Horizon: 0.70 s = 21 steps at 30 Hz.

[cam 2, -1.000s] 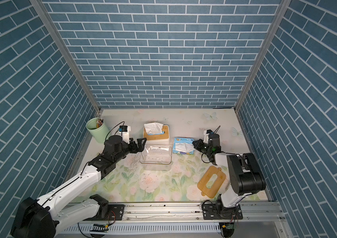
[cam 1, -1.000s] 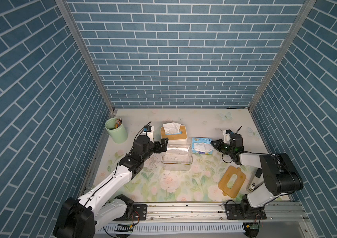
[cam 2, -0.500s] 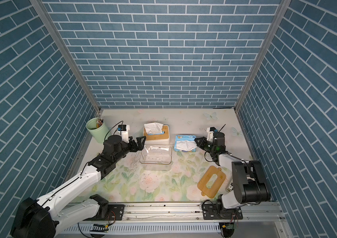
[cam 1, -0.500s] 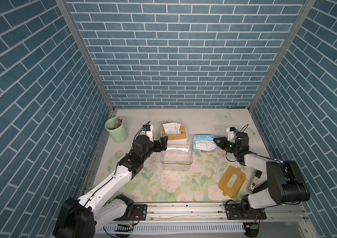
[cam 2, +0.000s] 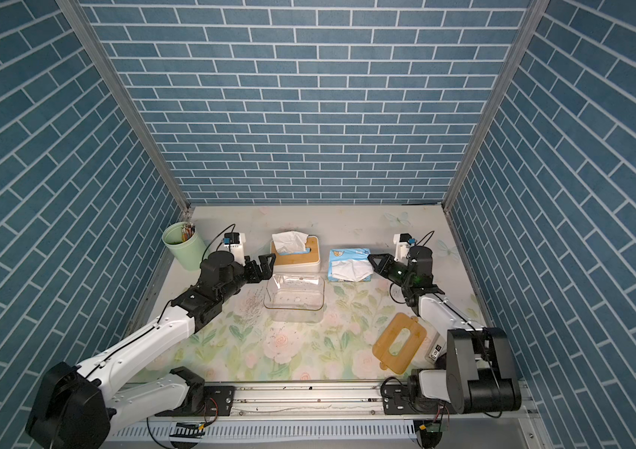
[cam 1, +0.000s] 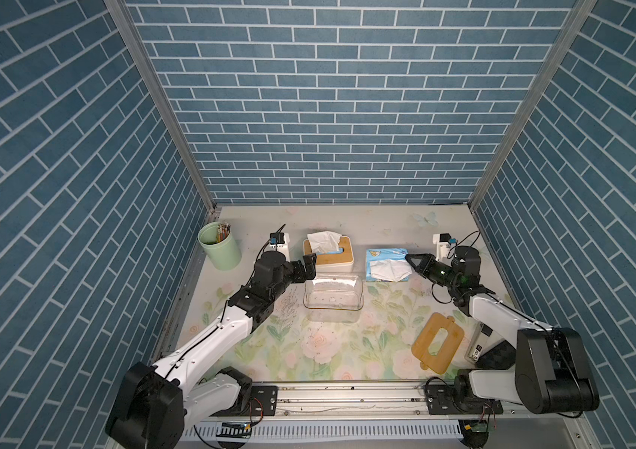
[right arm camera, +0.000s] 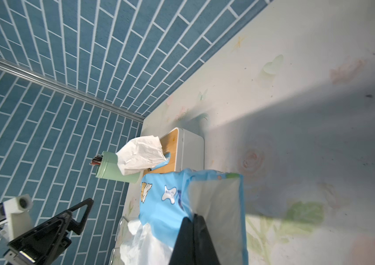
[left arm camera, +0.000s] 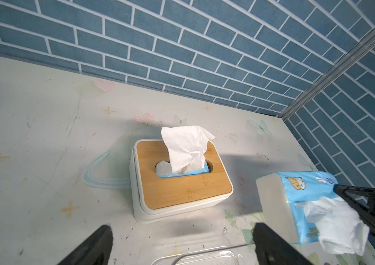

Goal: Put the tissue paper into the tissue box
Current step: Pick up the paper towel from the center of the board, then place the paper towel in the tissue box.

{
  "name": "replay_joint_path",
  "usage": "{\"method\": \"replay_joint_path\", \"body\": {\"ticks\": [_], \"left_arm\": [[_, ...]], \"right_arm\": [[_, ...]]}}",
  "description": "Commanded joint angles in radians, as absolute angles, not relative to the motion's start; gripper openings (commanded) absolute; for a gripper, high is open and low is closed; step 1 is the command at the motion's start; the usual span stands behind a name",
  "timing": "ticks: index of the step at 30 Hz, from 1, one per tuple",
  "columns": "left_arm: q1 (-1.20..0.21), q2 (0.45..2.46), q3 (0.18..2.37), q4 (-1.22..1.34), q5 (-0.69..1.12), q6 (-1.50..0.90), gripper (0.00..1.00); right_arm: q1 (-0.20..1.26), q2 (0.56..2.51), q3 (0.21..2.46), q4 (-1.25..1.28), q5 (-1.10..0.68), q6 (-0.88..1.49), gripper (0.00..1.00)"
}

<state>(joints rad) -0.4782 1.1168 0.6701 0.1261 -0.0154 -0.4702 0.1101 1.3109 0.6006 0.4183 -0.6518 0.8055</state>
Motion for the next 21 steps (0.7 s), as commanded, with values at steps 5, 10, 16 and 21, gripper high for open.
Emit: {"method": "replay_joint_path", "body": {"ticks": [5,10,16,21], "left_arm": [[-0.478,1.121,0.725,0.113,-0.072,-0.481,1.0],[-0.472,1.118,0.736,0.107,-0.083,-0.483,1.0],[-0.467,1.12,0.746,0.095,-0.095,-0.483,1.0],[-0.463,1.097,0.752,0.074,-0.134,-0.487,1.0]], "right_arm": [[0.113,1.248,0.657,0.413,-0.735,0.883,0.0],[0.155,1.223,0.686,0.394,-0.731,0.91,0.0],[0.284,1.203,0.693,0.424,-0.664,0.987,0.0],[0.423,1.213,0.699,0.445,-0.548,1.038,0.0]]}}
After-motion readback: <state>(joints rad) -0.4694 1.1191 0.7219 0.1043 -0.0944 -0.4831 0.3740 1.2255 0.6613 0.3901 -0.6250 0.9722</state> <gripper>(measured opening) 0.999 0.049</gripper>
